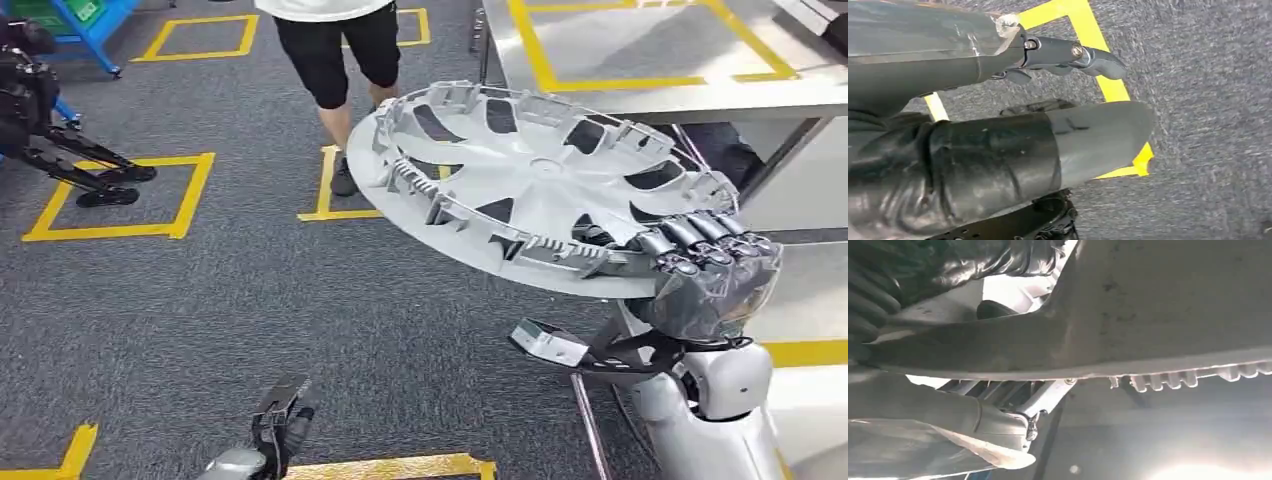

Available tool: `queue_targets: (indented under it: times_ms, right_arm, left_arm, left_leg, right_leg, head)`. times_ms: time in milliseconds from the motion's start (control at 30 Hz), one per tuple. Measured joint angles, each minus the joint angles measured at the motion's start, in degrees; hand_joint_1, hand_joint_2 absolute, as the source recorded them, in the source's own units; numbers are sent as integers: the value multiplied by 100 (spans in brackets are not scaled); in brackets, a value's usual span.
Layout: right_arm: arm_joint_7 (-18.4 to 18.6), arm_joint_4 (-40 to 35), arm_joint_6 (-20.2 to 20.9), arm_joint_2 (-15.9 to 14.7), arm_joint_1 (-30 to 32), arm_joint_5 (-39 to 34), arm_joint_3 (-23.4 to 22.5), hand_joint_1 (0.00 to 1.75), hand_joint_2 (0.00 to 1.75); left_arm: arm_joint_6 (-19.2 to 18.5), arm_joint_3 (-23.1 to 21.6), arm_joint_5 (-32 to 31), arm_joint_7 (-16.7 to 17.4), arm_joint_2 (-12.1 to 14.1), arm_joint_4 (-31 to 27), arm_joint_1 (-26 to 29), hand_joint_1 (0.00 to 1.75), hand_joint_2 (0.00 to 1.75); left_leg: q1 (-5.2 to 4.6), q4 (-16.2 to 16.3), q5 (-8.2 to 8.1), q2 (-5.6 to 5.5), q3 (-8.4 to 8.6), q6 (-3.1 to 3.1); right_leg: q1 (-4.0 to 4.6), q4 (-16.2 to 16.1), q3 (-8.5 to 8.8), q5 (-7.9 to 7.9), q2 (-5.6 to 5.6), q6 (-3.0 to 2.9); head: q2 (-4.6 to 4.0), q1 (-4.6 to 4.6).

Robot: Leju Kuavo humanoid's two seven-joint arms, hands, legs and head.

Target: Take the parts from the cabinet and place them on the table.

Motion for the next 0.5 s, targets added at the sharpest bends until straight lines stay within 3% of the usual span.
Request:
queue_targets:
  times_ms: [33,67,100,167,200,233,300,367,400,433,467,500]
  right_arm:
    - [0,11,0,-15,1,0,13,175,175]
    - [2,24,0,-31,2,0,22,175,175]
    - [4,33,0,-42,2,0,24,175,175]
    - [13,35,0,-66,-1,0,33,175,175]
    - [22,35,0,-72,-8,0,46,175,175]
    - [28,44,0,-83,-26,-2,59,175,175]
    - [63,63,0,-112,-59,-2,79,175,175]
    - [94,63,0,-155,-53,-2,79,175,175]
    - [96,63,0,-184,-39,-2,85,175,175]
    - [96,70,0,-206,-66,0,94,175,175]
    - [96,72,0,-217,-82,-2,114,175,175]
    - [94,72,0,-219,-80,-2,125,175,175]
  left_arm:
    - [-2,2,0,0,0,0,16,0,0]
    - [-2,4,0,0,0,0,26,0,0]
    - [-9,4,0,0,0,0,28,0,0]
    - [-11,4,-2,0,0,-2,21,0,0]
    - [-11,9,-2,-2,2,-2,18,0,0]
    - [-11,13,-2,-2,15,0,19,0,0]
    - [7,24,-2,0,15,0,19,0,0]
    - [13,28,-2,0,4,-2,9,0,0]
    - [13,31,-2,0,0,-2,-6,0,0]
    - [22,31,-2,2,-7,-2,-8,0,0]
    - [61,33,0,26,-7,0,-6,0,0]
    - [138,37,26,103,-7,0,5,0,0]
  left_leg:
    - [-3,385,-122,-19,-178,12]
    - [-4,487,-92,-27,-237,36]
    - [-10,345,58,-40,-174,70]
    - [-35,-555,587,-150,238,151]
    - [-39,-1106,820,-377,480,189]
    - [-22,-1200,745,-584,552,210]
    - [-47,-1294,747,-509,564,220]
    - [-38,-1404,782,-381,591,233]
    - [-9,-1487,834,-286,621,227]
    - [-22,-1516,851,-242,623,259]
    - [-29,-1515,852,-173,615,263]
    - [-36,-1514,848,-98,612,269]
  right_leg:
    - [16,1,-10,7,69,-11]
    - [32,1,-13,12,137,-17]
    - [41,2,-14,17,205,-20]
    - [45,3,-3,23,345,-16]
    - [34,1,0,27,405,-11]
    - [44,-1,-29,46,457,24]
    - [-17,-9,-96,99,586,107]
    - [-14,-68,-123,149,697,192]
    - [-3,2,-203,73,444,170]
    - [30,206,-295,-108,140,191]
    - [31,583,-452,-324,12,222]
    - [27,1028,-641,-527,-43,247]
  head:
    - [0,-2]
    - [0,2]
    - [0,2]
    - [0,2]
    - [0,2]
    - [0,13]
    - [0,-31]
    - [0,-24]
    - [0,-24]
    - [0,15]
    - [0,26]
    - [0,28]
